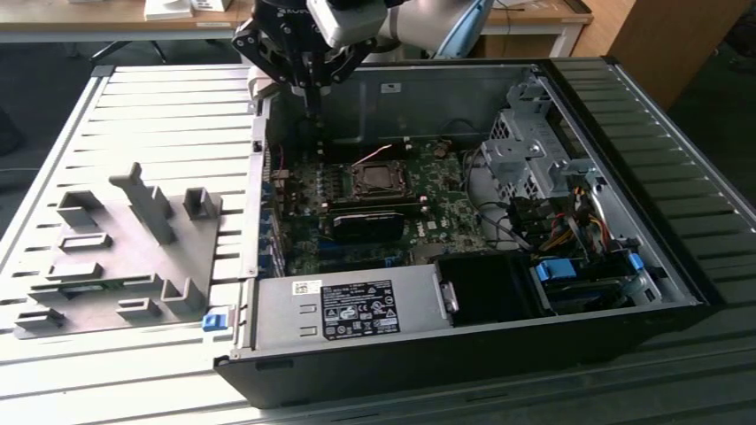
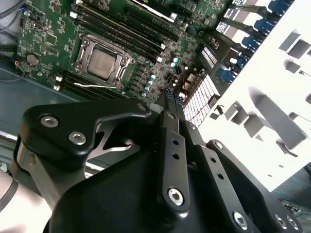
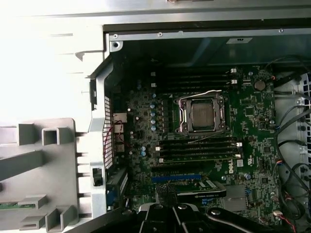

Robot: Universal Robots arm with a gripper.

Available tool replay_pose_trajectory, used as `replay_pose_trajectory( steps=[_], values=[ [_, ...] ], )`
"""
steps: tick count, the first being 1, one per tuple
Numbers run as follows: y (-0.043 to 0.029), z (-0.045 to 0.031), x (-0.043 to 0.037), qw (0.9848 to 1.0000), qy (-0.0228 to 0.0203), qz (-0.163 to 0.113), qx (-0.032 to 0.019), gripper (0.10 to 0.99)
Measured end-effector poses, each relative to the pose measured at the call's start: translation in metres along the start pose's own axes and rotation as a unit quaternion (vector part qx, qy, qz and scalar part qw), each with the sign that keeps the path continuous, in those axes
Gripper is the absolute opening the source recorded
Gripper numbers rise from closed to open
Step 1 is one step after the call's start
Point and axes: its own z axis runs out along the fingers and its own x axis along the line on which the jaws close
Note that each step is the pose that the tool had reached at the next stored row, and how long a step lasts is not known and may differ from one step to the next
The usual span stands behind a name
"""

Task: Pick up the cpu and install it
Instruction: 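Install the first cpu locking lever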

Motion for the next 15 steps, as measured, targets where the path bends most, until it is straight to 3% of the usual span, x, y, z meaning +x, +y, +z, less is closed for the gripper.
replay_pose_trajectory(
  steps=[5, 15],
  values=[
    [0.0009, 0.0013, 0.0001, 1.0, 0.0, 0.0, 0.0, 0.106],
    [0.0116, 0.0124, -0.0001, 1.0, 0.0, 0.0, -0.0001, 0.106]
  ],
)
